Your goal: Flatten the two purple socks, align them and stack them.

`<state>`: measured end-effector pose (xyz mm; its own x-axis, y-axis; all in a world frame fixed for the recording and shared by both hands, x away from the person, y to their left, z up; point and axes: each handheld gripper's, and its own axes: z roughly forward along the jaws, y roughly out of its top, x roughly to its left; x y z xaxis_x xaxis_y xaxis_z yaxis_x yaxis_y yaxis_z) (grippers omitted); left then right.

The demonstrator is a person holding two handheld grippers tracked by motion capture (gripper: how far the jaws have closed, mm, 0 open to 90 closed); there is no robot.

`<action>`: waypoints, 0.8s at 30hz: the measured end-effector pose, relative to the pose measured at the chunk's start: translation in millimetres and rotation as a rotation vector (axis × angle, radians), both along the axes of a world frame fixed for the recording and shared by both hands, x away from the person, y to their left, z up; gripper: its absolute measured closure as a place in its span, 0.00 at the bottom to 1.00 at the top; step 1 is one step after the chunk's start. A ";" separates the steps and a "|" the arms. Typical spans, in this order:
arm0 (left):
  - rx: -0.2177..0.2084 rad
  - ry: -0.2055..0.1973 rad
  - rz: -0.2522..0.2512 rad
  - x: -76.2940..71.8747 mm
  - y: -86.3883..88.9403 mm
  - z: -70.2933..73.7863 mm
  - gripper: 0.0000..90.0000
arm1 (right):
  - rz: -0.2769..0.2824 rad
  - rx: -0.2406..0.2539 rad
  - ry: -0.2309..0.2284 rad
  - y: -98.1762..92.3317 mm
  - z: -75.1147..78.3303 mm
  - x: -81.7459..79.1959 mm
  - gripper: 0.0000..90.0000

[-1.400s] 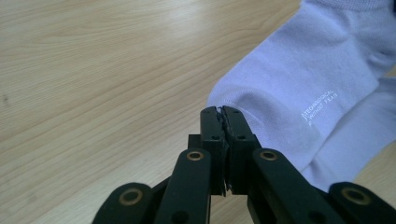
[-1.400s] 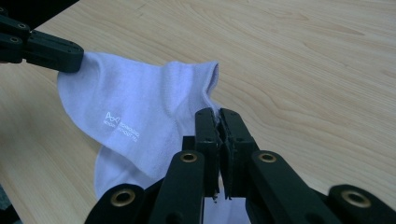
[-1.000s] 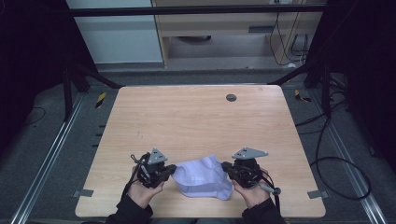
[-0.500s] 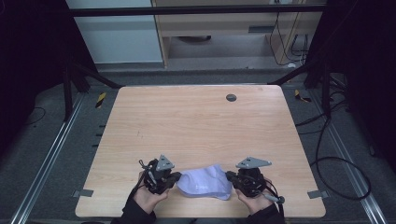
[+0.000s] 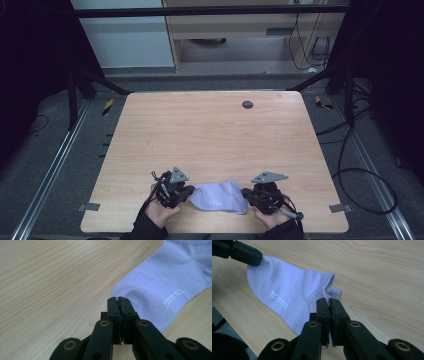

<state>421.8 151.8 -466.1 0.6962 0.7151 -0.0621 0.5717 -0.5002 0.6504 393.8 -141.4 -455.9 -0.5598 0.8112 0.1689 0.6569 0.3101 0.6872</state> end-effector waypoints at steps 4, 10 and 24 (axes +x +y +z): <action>0.001 0.004 -0.005 0.3 -1.0 -2.7 0.97 | -0.007 -0.005 0.014 -1.0 -4.2 0.7 0.97; 0.010 0.008 -0.007 0.7 -3.4 -7.0 0.97 | -0.014 -0.020 0.022 -1.9 -9.3 2.9 0.96; -0.061 -0.099 -0.019 -1.2 -7.3 6.9 0.80 | 0.005 0.013 -0.096 -4.3 -9.3 1.1 0.86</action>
